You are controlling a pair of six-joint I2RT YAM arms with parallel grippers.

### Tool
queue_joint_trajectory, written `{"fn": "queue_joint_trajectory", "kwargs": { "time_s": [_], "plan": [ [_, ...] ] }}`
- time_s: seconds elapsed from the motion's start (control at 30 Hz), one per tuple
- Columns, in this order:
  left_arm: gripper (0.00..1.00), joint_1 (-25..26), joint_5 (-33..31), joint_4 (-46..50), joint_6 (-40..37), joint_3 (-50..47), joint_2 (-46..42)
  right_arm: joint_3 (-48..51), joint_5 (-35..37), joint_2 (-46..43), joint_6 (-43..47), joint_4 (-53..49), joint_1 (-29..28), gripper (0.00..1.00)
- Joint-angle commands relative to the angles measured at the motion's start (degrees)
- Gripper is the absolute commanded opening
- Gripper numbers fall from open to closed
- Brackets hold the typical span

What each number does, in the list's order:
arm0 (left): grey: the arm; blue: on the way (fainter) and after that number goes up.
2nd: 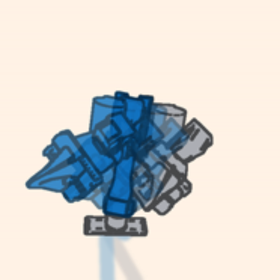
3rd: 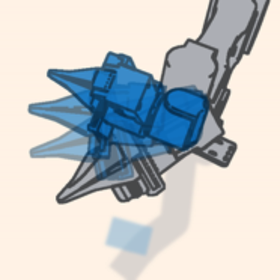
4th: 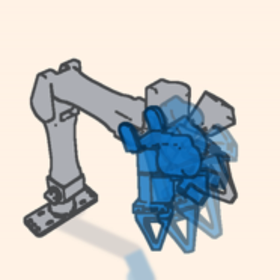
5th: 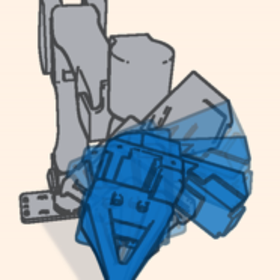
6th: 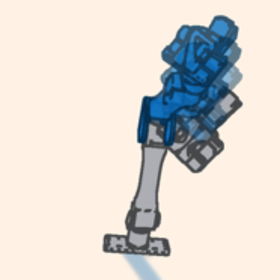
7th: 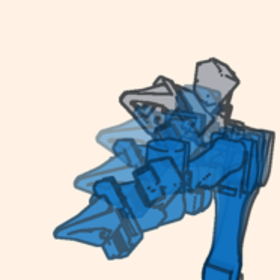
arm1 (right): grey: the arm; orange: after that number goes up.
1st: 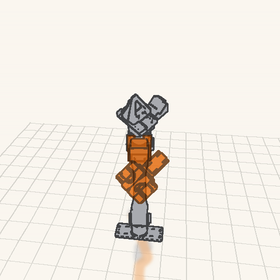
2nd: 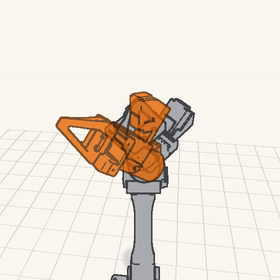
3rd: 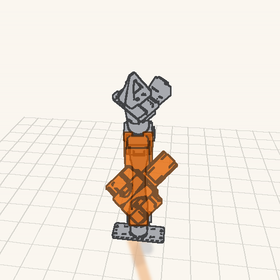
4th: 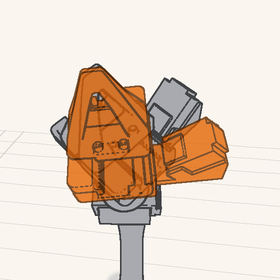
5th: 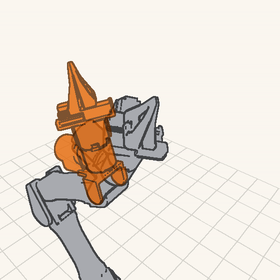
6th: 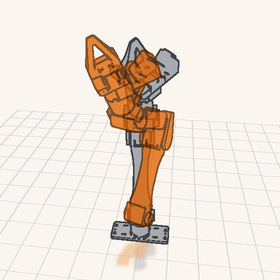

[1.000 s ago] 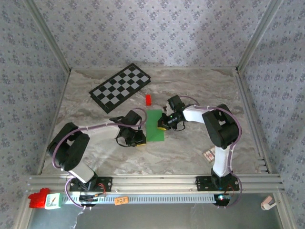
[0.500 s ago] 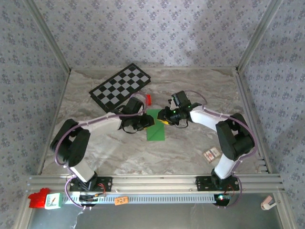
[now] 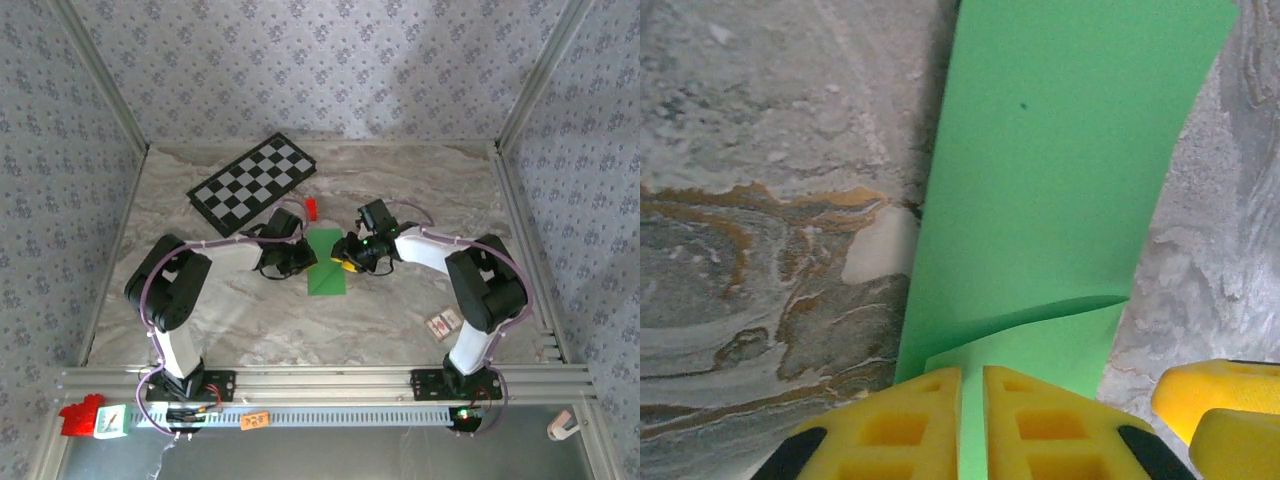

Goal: Fold a paper plane with a square sheet of paper (pick it up from the middle)
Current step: Fold the triangle a second time at the center of the table, then pick up the paper from the center of the table.

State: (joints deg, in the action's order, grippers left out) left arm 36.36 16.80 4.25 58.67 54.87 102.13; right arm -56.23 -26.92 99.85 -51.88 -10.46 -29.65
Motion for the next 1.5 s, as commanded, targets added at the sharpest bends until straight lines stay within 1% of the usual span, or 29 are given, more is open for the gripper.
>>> {"fn": "queue_joint_trajectory", "kwargs": {
  "time_s": [0.0,0.3,0.6,0.8,1.1,1.23,1.47],
  "plan": [
    [0.13,-0.06,-1.68,-0.17,2.35,-1.18,0.78,0.09,0.93,1.74,-1.95,-0.05,-0.32,0.41],
    [0.12,-0.12,-2.56,2.65,3.99,-1.81,1.76,-0.55,0.35,4.11,-2.75,1.10,-1.29,0.41],
    [0.11,-0.07,-2.43,3.13,3.99,-1.75,2.20,-0.68,-1.70,5.22,-3.38,3.75,-1.73,0.35],
    [0.11,-0.17,-2.24,3.35,4.06,-1.80,2.29,-0.30,-3.35,5.97,-4.02,6.16,-1.68,0.34],
    [0.12,-0.67,-1.96,3.52,4.25,-1.96,1.33,1.80,-4.56,5.55,-4.64,10.62,-1.73,0.25],
    [0.12,-0.98,-1.07,3.92,3.99,-1.53,0.84,2.73,-4.48,5.35,-4.15,12.05,-1.75,0.23],
    [0.16,-2.63,1.73,4.00,2.56,-1.10,-1.30,2.77,-3.63,4.36,-2.85,12.85,-1.69,0.12]
  ]
}}
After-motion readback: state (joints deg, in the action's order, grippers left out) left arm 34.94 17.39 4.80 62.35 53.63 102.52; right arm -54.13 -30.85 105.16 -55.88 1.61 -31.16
